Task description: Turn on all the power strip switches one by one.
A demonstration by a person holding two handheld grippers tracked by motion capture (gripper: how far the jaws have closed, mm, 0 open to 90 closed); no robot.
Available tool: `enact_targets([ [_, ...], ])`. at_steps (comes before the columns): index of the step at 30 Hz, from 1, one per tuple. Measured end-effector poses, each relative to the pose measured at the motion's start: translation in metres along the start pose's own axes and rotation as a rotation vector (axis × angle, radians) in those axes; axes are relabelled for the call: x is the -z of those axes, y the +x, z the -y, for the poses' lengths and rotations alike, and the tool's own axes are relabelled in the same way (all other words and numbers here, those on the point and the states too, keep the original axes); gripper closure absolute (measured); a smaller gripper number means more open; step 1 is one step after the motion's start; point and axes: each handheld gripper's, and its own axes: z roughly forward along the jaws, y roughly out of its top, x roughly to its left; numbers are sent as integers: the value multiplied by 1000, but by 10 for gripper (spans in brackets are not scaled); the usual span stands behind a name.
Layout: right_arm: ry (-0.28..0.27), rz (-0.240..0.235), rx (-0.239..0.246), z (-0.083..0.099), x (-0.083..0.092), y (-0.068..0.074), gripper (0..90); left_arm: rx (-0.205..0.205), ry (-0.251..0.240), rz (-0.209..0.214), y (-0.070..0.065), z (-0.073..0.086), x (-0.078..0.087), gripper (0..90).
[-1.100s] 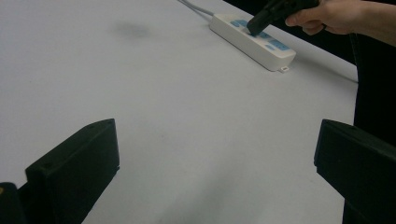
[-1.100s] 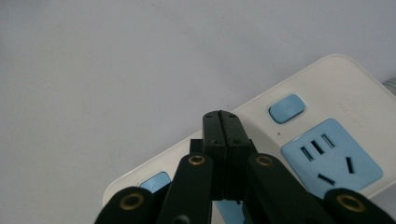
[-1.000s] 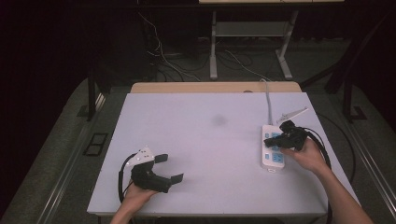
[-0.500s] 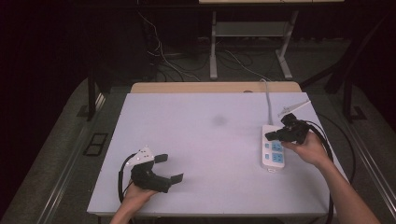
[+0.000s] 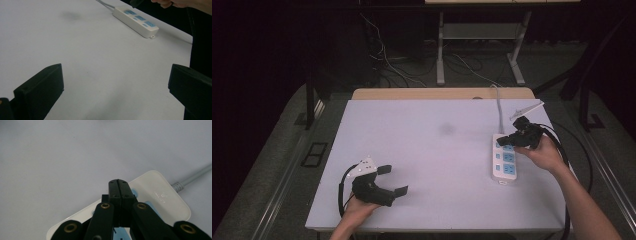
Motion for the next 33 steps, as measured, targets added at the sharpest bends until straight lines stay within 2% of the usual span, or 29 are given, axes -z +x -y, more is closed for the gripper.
enact_targets([
  [15,-9,-1,-20,-3,-9,-13,900,0,1,0,0,0,0,0],
  [33,34,-3,-25,0,-21,-18,900,1,2,-2,0,0,0,0],
])
